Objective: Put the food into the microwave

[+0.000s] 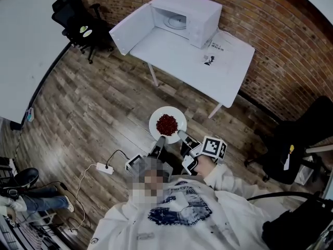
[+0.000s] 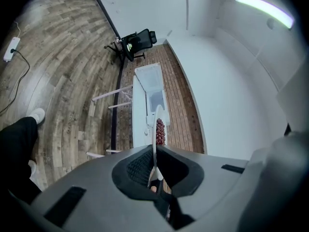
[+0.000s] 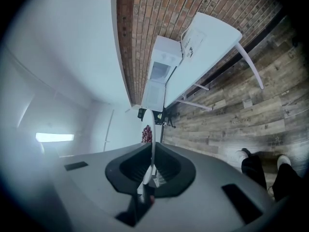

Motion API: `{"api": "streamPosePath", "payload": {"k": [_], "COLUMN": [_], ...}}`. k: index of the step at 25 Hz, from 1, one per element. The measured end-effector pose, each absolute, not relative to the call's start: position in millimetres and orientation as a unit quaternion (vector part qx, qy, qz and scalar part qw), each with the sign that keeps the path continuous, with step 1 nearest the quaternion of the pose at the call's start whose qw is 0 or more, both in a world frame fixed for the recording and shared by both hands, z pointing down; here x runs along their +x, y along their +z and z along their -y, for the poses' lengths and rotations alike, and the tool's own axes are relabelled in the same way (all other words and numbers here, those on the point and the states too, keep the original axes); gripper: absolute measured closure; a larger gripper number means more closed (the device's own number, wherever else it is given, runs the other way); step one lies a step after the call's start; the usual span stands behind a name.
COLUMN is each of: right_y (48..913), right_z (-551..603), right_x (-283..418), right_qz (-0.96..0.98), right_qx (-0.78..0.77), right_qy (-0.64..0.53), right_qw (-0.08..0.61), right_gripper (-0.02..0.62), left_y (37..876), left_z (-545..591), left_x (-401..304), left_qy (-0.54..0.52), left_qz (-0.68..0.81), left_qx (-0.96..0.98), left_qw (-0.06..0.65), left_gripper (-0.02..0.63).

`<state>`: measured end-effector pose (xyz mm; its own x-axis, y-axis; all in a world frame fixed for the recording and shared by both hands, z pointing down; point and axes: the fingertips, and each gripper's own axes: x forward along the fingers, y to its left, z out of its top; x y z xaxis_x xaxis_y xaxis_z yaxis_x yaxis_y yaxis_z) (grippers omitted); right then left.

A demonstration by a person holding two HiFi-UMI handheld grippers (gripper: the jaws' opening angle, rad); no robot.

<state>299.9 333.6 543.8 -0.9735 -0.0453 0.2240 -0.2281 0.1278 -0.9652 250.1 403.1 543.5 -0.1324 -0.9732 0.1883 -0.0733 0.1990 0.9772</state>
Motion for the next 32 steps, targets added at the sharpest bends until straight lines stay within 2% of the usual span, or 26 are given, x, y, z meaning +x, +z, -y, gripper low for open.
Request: {"api": "streamPosePath", "payload": {"k": [5, 21, 32], "right_y": [546.9, 539.3, 545.3], "right_z": [-312.4, -262.5, -243.4], "right_x": [256.1, 86.7, 44.9], "right_qz": [0.745, 0.741, 0.742], "right_qx": [0.108, 0.158, 0.192], "right_qy": [0.656, 0.653, 0.642], "right_qw": [0.062, 0.01, -0.006], "right_gripper": [0.571, 0.571, 0.571], "left_y": [541.1, 538.7, 544.6], "left_z": [-375.8, -321.4, -298.2], "left_x": [205.1, 24.9, -22.4], "left_qy": [-0.468, -0.41, -0.399], "left_qz": [0.573, 0.552, 0.524], "left_qx": [0.452, 0.498, 0.519], "left_qw": [0.499, 0.529, 0.544], "left_gripper": [0.583, 0.583, 0.583]}}
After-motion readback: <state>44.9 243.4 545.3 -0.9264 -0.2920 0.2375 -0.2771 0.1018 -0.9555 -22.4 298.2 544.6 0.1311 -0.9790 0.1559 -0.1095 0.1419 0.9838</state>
